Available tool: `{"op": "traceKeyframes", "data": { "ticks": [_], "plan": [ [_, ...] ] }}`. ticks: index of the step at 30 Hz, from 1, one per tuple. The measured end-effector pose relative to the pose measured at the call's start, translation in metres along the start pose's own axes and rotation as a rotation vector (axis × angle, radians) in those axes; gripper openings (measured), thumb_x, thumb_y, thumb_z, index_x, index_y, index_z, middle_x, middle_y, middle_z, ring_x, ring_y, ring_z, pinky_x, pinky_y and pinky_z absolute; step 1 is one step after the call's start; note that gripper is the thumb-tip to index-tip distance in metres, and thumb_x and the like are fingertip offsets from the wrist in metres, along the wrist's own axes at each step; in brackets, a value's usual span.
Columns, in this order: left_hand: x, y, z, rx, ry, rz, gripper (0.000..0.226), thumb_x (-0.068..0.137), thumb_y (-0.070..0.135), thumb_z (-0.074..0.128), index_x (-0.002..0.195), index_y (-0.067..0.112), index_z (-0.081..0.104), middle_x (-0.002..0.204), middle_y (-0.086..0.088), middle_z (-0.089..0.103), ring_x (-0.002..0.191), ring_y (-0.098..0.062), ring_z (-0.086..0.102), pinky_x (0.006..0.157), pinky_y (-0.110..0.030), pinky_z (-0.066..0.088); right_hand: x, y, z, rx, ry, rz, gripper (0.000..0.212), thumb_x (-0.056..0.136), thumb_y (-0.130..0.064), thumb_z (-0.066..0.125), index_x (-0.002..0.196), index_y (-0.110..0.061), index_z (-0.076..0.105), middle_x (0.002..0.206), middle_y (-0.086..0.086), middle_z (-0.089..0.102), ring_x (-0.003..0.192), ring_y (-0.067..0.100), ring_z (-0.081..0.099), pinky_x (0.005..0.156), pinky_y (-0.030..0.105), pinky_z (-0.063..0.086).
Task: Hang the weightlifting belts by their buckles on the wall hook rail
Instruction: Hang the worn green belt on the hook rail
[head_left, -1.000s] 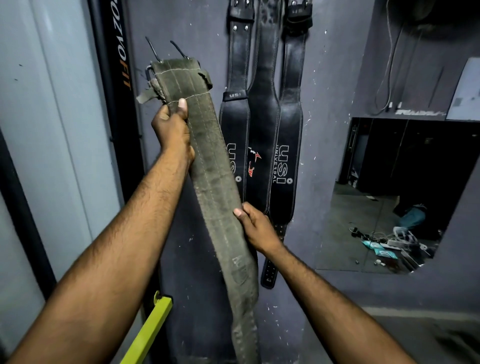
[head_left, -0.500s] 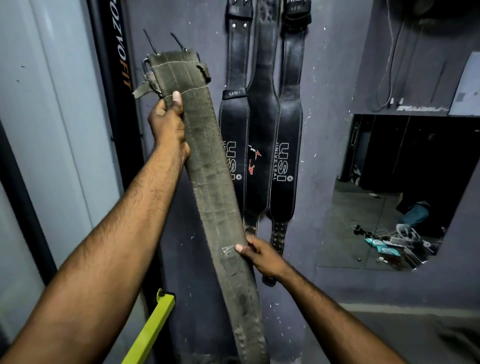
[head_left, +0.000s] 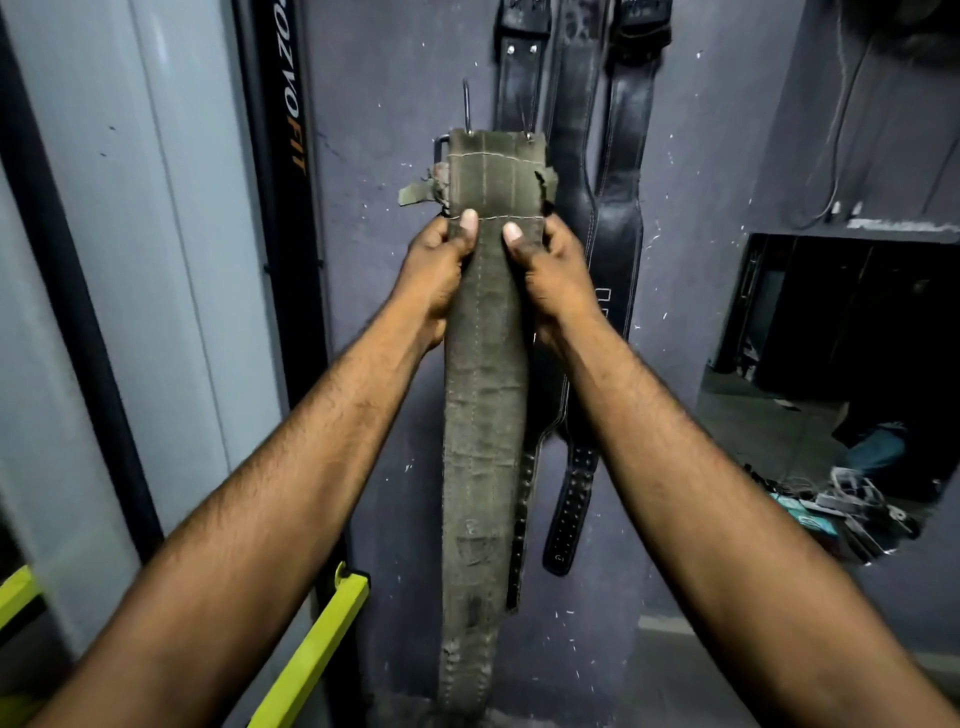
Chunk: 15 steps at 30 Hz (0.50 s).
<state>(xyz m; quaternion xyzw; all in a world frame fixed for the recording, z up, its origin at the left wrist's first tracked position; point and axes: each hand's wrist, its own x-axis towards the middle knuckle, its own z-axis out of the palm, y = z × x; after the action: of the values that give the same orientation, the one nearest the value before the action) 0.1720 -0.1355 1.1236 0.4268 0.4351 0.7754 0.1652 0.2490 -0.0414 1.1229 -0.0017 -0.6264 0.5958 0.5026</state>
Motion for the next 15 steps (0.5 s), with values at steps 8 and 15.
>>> {"op": "traceKeyframes", "data": {
  "ticks": [8, 15],
  "plan": [
    [-0.027, -0.017, -0.025, 0.646, 0.008, 0.224, 0.035, 0.094, 0.005, 0.057, 0.129, 0.01, 0.057, 0.111, 0.006, 0.065, 0.097, 0.0, 0.06, 0.085, -0.006, 0.045, -0.009, 0.006, 0.014, 0.285, 0.051, 0.051, 0.01, 0.094, -0.003, 0.062, 0.099, -0.01, 0.066, 0.09, 0.01, 0.072, 0.084, 0.025, 0.067, 0.096, 0.055, 0.051],
    [-0.041, -0.04, -0.05, 0.613, -0.193, 0.06, 0.028, 0.095, 0.016, 0.059, 0.123, 0.022, 0.057, 0.122, 0.0, 0.068, 0.111, -0.013, 0.064, 0.103, -0.042, 0.051, -0.004, 0.001, 0.018, 0.248, 0.152, -0.023, 0.012, 0.088, -0.006, 0.068, 0.097, -0.013, 0.069, 0.092, 0.011, 0.073, 0.092, 0.028, 0.064, 0.095, 0.061, 0.049]
  ]
}}
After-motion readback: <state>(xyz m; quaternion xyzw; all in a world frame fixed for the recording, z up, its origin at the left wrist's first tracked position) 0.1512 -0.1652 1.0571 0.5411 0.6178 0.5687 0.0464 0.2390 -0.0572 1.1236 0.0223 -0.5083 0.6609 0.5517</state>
